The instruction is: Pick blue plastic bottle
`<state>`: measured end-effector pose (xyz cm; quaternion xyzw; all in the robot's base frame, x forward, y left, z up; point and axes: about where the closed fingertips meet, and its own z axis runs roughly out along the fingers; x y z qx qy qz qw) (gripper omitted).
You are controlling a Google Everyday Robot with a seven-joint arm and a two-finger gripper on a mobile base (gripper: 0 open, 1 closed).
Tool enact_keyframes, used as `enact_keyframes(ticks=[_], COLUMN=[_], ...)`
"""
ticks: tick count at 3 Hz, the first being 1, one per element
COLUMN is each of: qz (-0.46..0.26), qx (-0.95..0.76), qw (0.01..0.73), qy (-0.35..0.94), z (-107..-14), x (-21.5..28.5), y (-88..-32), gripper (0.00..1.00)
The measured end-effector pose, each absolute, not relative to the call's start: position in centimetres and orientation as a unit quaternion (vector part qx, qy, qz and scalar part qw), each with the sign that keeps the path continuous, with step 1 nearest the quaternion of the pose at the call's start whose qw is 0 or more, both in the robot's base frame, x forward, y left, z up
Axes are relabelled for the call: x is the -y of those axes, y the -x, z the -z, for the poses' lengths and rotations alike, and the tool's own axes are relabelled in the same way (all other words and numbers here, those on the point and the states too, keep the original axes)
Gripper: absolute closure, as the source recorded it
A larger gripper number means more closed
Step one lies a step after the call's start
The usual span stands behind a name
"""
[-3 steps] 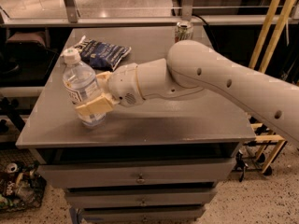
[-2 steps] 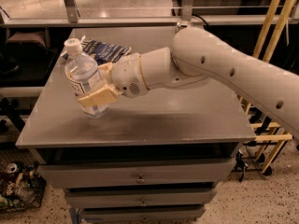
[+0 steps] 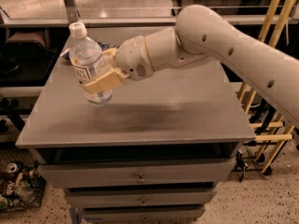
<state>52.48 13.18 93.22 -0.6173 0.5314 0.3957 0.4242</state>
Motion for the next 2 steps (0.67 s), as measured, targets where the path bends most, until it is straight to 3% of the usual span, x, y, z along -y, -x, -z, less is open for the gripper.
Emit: enact_keyframes(ticks=[2], qz=[-0.382], qx=[-0.534], qw=[0.401], qy=[0.639], z=[-94.52], x=[-11.93], y=[-52.59], gripper=[1.0])
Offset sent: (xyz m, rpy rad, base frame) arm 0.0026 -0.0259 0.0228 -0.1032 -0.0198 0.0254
